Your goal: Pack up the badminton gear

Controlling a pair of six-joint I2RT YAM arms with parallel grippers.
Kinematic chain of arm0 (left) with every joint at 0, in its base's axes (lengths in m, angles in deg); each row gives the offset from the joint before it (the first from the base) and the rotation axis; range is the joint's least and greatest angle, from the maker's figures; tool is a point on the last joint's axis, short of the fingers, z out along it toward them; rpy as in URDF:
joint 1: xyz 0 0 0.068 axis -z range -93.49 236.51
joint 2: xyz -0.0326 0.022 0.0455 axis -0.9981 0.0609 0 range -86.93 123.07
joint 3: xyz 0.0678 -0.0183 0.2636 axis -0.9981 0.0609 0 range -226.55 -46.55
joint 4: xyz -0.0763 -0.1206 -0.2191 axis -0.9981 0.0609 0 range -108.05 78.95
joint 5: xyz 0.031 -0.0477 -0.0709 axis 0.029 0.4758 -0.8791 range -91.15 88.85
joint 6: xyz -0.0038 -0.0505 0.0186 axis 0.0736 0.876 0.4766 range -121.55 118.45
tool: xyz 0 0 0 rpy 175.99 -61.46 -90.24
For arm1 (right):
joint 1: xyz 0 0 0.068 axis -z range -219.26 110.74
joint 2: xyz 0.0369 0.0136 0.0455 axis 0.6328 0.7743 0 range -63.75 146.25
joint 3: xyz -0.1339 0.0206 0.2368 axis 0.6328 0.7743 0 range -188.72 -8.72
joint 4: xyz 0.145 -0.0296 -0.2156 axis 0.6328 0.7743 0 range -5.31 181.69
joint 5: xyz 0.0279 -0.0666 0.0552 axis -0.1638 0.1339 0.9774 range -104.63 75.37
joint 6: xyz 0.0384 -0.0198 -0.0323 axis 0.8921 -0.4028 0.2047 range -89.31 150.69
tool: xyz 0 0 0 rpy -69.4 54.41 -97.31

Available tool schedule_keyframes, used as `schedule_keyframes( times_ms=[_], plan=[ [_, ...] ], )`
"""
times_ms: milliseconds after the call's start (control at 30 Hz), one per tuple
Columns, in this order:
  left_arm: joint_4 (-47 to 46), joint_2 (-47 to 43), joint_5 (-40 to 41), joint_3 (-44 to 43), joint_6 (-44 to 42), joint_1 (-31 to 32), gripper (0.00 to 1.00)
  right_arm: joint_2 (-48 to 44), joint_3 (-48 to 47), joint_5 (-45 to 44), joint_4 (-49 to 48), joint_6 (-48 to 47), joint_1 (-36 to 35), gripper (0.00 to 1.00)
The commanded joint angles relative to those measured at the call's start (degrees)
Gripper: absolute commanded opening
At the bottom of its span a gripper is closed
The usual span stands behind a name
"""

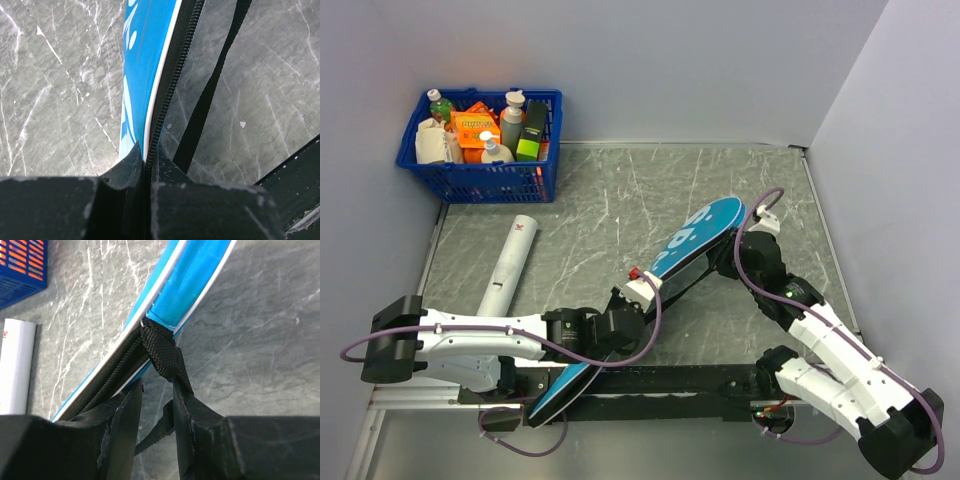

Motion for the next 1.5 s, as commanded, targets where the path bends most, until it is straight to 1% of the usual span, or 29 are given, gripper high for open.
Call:
schedule_keyframes(
  times_ms=[0, 333, 600, 1100, 1167, 1200, 1233, 1267, 1367, 1467],
  plan=[
    [-6.3, -1.9, 1.1, -0.5, 0.0, 0.2, 0.01, -1.0, -4.5, -2.5, 0.7, -3.5, 1.0, 0.39],
    [-5.6, -2.2, 1.1, -0.3, 0.6, 0.2, 0.01, -0.3, -8.6, -3.0, 3.0, -6.9, 3.4, 0.37],
    [-5.7, -2.5, 0.7, -0.2, 0.8, 0.2, 0.01, 1.8, -8.3, -1.7, 0.9, -6.9, 4.9, 0.36],
    [-6.0, -1.4, 0.1, -0.5, 0.4, 0.2, 0.01, 4.0, -11.3, 0.4, 0.1, -6.9, 5.8, 0.29],
    [-6.3, -1.2, 0.0, -0.5, 0.4, 0.2, 0.01, 4.6, -12.2, 0.9, 0.4, -7.1, 5.8, 0.24],
    [-6.4, -1.1, 0.0, -0.6, 0.5, 0.2, 0.01, 4.7, -12.3, 1.1, 0.7, -7.1, 5.8, 0.19],
    [-6.3, -1.0, 0.1, -0.7, 0.5, 0.2, 0.01, 4.8, -12.2, 1.4, 0.7, -7.0, 5.8, 0.07],
    [-6.3, -1.0, 0.4, -0.8, 0.4, 0.2, 0.01, 4.8, -11.9, 2.6, 0.5, -7.1, 5.8, 0.01],
    [-6.7, -0.3, 1.2, -1.5, -0.1, 0.1, 0.01, 4.6, -9.0, 4.5, -0.3, -6.2, 5.8, 0.0],
    [-7.3, 1.3, 1.5, -2.4, -0.8, -0.2, 0.01, 4.2, -4.7, 9.2, -1.8, -4.5, 5.7, 0.0]
  ],
)
